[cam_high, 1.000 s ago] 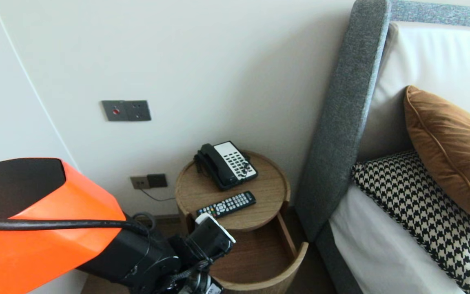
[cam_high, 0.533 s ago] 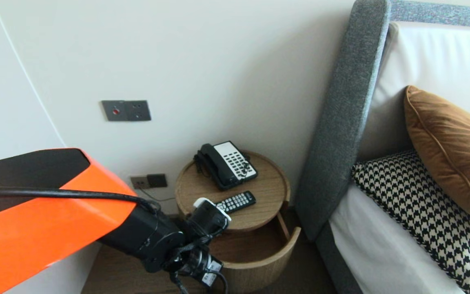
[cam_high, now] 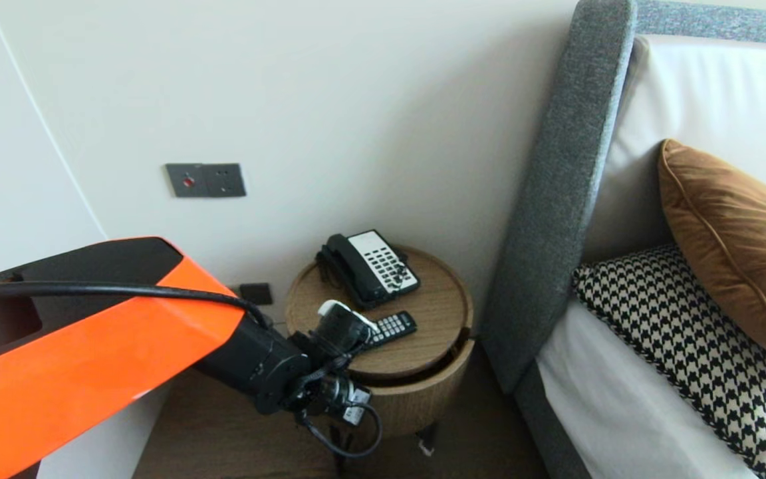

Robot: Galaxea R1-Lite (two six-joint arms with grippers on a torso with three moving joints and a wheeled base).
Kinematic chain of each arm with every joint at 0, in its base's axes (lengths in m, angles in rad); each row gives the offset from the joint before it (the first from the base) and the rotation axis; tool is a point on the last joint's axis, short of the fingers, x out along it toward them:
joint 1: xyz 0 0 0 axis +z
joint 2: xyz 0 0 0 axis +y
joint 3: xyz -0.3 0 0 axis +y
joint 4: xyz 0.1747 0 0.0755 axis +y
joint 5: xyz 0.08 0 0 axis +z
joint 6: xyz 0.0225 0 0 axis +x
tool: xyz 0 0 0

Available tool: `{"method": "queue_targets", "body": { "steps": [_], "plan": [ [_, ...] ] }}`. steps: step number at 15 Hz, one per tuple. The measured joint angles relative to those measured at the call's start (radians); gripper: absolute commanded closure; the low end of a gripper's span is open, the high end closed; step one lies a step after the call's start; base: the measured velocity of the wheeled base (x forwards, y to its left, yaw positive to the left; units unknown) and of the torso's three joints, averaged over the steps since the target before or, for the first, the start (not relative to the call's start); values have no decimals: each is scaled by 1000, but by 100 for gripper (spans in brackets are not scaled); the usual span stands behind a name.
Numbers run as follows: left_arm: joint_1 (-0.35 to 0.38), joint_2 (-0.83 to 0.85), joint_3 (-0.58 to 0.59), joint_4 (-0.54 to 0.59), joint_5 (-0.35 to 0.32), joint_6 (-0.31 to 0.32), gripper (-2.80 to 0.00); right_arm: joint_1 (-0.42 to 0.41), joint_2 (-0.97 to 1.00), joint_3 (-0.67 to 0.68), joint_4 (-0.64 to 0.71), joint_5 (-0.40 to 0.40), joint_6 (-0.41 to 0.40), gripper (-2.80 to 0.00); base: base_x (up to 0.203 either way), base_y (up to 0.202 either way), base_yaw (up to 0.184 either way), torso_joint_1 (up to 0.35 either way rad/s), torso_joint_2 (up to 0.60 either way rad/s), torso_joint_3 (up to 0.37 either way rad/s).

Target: Close the nightstand drawer

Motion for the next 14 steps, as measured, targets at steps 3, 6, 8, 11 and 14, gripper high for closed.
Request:
{"method": "queue_targets", "body": {
  "steps": [3, 6, 8, 11, 14],
  "plan": [
    [15, 9, -3, 0, 5, -2, 0, 0, 0, 0, 0, 0, 0, 0, 0, 0, 0, 0, 0, 0],
    [21, 12, -3, -4, 9, -6, 0, 0, 0, 0, 0, 0, 0, 0, 0, 0, 0, 0, 0, 0],
    [26, 13, -10, -20, 11, -18, 0, 1, 0, 0, 0, 0, 0, 0, 0, 0, 0, 0, 0, 0],
    [32, 18, -24, -40, 11, -22, 0, 0, 0, 0, 0, 0, 0, 0, 0, 0, 0, 0, 0, 0],
    [42, 22, -34, -37, 32, -31, 0, 0, 0, 0, 0, 0, 0, 0, 0, 0, 0, 0, 0, 0]
  ]
}}
